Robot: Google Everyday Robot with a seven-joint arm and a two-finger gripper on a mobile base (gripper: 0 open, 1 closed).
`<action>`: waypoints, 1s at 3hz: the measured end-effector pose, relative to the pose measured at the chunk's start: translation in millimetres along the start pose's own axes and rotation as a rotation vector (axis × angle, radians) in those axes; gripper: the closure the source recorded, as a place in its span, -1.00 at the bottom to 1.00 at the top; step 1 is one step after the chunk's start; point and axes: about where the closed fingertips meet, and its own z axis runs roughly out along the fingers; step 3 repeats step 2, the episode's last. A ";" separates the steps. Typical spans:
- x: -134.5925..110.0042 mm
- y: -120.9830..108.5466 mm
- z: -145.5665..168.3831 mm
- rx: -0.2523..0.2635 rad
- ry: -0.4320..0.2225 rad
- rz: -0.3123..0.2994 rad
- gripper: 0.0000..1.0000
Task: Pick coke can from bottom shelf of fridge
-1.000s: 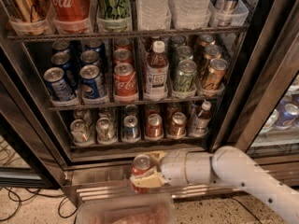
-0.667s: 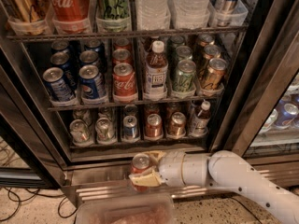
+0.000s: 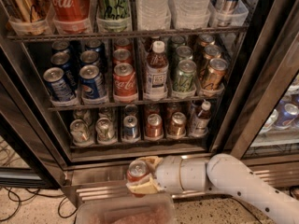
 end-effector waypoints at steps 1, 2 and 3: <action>-9.9 26.9 5.2 -0.068 -0.023 -0.081 1.00; -24.3 53.7 15.0 -0.138 -0.048 -0.133 1.00; -24.3 53.7 15.0 -0.138 -0.048 -0.133 1.00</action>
Offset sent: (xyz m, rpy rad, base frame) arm -0.0690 0.0608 0.0302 0.0518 -0.1171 0.2745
